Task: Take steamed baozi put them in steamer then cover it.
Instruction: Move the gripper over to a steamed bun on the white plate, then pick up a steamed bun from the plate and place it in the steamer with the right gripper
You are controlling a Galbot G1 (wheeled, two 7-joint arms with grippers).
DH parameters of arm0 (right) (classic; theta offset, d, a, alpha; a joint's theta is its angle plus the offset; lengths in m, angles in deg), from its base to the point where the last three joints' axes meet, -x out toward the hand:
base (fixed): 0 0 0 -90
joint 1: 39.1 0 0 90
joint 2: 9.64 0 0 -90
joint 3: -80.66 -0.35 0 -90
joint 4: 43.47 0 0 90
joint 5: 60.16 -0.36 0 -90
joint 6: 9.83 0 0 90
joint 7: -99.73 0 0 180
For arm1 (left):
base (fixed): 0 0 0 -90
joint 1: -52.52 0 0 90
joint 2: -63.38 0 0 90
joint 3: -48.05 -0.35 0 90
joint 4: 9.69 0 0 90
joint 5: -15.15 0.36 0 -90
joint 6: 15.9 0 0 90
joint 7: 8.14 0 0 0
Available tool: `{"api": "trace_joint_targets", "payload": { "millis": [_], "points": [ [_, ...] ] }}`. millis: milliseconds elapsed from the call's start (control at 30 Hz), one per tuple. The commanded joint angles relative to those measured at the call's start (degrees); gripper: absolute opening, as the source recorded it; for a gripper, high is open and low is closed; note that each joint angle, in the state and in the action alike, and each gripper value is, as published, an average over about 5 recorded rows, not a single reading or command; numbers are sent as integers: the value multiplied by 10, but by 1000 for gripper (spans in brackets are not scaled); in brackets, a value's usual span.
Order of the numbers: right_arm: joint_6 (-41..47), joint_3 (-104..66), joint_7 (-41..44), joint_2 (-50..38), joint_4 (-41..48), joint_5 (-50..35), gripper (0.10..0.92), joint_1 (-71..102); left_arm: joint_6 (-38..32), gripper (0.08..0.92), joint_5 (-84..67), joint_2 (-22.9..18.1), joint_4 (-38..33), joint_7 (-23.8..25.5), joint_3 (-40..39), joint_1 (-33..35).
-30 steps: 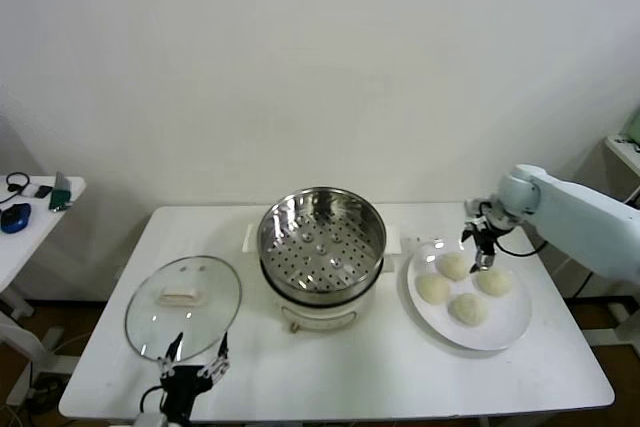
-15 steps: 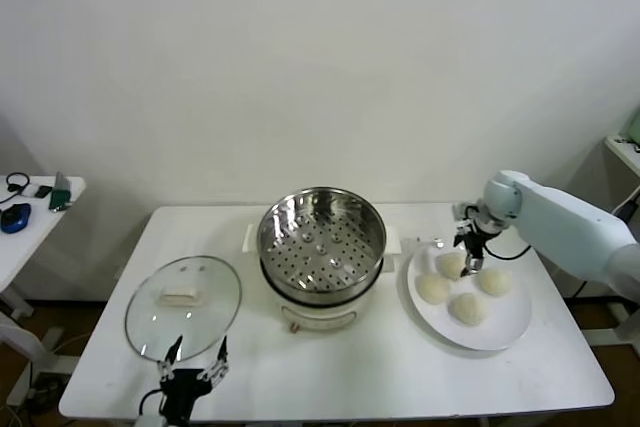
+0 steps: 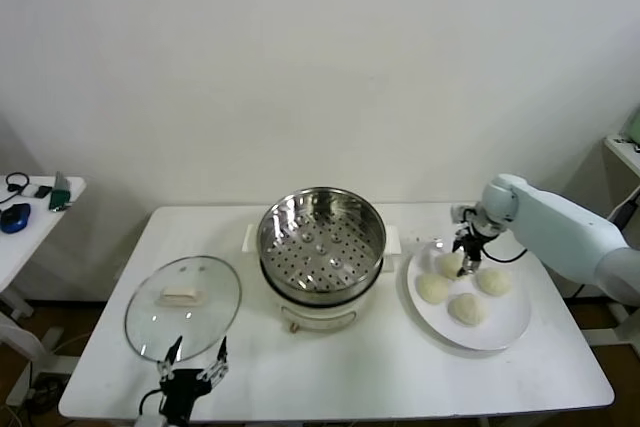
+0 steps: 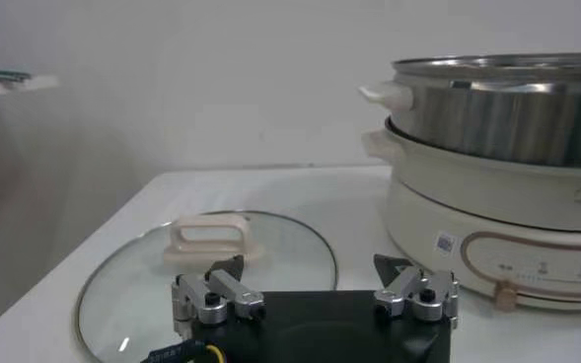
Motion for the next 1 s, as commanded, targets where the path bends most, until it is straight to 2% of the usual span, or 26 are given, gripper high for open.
{"api": "trace_joint_targets", "payload": {
  "millis": [33, 233, 400, 500, 800, 1000],
  "points": [
    [-8, -6, 0, 3, 3, 2, 670, 2, -1, 823, -1, -1, 0, -1, -1, 1],
    [-29, 17, 11, -10, -25, -15, 662, -50, 0, 823, 0, -3, -5, -3, -3, 4],
    [-60, 134, 24, -40, -127, -75, 662, -185, -1, 823, -1, -2, -8, -5, -2, 7],
    [-107, 220, 28, -40, -199, -126, 662, -310, -2, 823, -1, -2, -12, -7, -2, 10],
    [-308, 301, 42, 84, -283, -157, 662, -527, -4, 823, -2, 2, -21, -10, -4, 17],
    [-372, 298, 20, 182, -345, -97, 662, -517, -6, 823, -2, 5, -22, -11, -4, 17]
  ]
}}
